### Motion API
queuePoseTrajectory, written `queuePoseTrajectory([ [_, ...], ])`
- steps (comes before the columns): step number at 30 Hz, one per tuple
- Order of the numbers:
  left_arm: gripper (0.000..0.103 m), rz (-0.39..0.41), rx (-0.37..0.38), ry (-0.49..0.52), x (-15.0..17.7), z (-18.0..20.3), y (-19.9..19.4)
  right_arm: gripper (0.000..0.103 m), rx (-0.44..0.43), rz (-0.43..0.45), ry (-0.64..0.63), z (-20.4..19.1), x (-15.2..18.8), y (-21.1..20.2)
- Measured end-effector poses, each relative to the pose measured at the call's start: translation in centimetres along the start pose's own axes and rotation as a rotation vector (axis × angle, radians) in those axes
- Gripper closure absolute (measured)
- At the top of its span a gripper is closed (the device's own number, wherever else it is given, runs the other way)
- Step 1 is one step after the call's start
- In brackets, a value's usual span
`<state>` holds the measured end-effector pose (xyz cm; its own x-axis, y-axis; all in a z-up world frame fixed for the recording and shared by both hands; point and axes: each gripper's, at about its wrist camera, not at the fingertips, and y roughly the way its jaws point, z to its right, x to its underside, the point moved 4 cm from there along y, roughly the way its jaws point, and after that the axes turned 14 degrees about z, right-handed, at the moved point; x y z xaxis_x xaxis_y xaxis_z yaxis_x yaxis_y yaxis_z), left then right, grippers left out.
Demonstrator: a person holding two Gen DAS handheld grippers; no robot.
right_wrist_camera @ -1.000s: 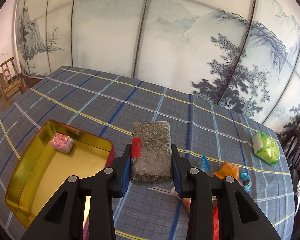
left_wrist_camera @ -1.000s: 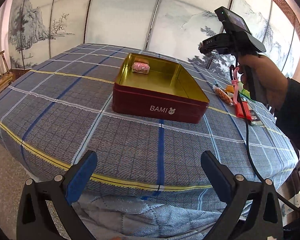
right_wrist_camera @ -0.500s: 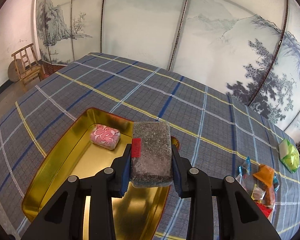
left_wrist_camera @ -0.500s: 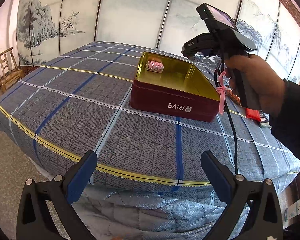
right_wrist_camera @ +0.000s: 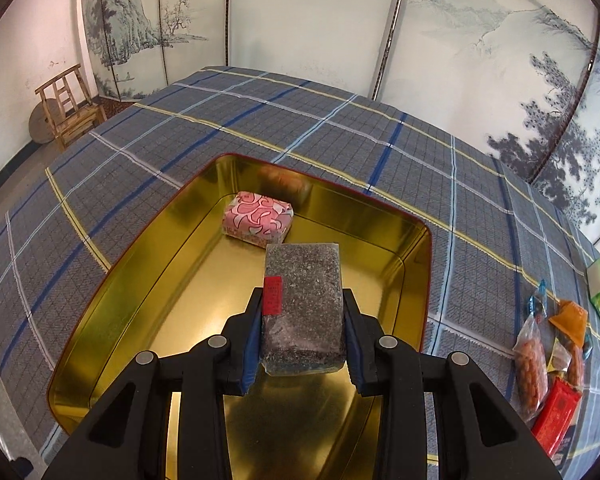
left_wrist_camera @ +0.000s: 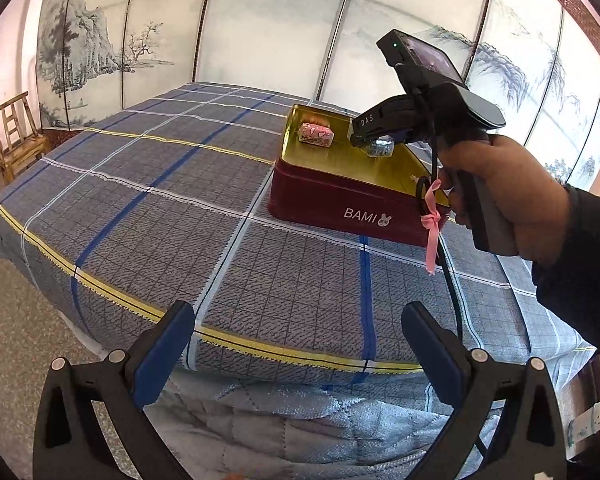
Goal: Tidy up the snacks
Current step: 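Carry the grey block into the tin beside the pink cake and release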
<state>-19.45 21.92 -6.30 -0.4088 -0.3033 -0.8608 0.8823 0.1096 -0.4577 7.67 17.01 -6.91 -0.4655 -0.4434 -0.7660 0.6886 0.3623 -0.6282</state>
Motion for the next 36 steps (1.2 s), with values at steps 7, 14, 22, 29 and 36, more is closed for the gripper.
queuePoseTrajectory([
  [7,0.001,-0.009,0.003,0.007,0.1,0.2,0.2,0.067,-0.003,-0.009,-0.005,-0.4,0.5,0.2],
  [14,0.001,-0.016,0.001,0.007,0.2,0.2,0.4,0.066,-0.007,-0.009,-0.001,-0.4,0.7,0.2],
  [22,0.001,-0.023,0.001,0.016,0.4,0.4,0.5,0.066,-0.006,-0.024,0.006,-0.4,0.8,0.5],
  [29,0.001,-0.028,-0.006,0.023,0.4,0.5,0.5,0.066,-0.015,-0.07,0.008,-0.3,1.6,1.2],
  [36,0.001,-0.029,-0.018,0.045,0.2,0.9,0.4,0.065,-0.044,-0.068,0.015,-0.3,1.7,1.0],
])
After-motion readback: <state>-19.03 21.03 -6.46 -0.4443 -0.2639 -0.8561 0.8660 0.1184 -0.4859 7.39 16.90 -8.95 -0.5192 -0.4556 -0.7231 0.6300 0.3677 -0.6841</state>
